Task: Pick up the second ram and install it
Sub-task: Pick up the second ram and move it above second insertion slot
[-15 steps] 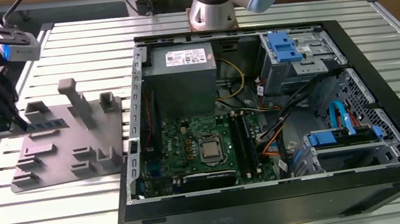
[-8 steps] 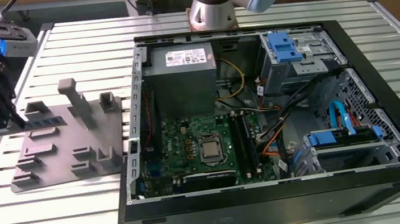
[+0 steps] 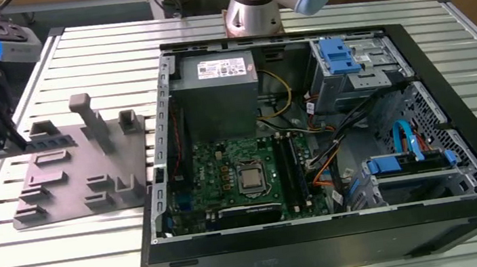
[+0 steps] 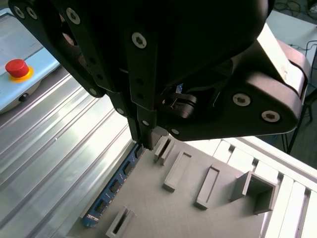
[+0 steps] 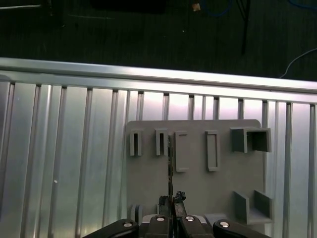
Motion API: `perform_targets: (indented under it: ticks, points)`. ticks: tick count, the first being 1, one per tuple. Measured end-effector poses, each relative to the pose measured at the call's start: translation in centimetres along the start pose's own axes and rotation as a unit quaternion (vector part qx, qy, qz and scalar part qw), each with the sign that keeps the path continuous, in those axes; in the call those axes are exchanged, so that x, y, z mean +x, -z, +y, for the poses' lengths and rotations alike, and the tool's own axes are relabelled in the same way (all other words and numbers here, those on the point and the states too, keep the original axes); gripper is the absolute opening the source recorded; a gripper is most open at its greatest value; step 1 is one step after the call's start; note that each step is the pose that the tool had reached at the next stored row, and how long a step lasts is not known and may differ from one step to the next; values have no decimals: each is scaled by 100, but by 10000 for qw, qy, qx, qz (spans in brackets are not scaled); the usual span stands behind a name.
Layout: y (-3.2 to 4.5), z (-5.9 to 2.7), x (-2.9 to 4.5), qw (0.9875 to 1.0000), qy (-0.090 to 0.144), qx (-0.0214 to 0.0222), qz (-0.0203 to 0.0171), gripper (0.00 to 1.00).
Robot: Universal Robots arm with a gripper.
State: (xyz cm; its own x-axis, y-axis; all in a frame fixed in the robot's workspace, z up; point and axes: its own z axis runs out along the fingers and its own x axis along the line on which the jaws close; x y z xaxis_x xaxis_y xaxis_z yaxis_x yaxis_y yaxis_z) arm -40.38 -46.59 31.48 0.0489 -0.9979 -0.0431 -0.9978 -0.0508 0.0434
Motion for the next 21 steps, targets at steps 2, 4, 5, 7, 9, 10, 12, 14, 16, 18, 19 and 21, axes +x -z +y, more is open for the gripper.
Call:
perform_targets:
  ticks: [2, 4, 5, 7, 9, 10, 12, 14, 16, 18, 19, 21]
  points:
    - [18, 1, -1, 10000, 0, 0, 0, 11]
    - [37, 2, -2, 10000, 0, 0, 0, 11]
    - [46, 2, -2, 10000, 0, 1, 0, 11]
    - [62, 3, -3, 10000, 0, 1, 0, 11]
    - [79, 4, -3, 10000, 0, 0, 0, 11]
    - [87, 4, -4, 10000, 0, 0, 0, 11]
    - [105, 4, -5, 10000, 0, 0, 0, 11]
    - [124, 5, -6, 10000, 0, 0, 0, 11]
    - [145, 6, -6, 10000, 0, 0, 0, 11]
    - [170, 8, -8, 10000, 0, 0, 0, 11]
    - [182, 8, -8, 10000, 0, 0, 0, 11]
    - [217, 9, -9, 10000, 0, 1, 0, 11]
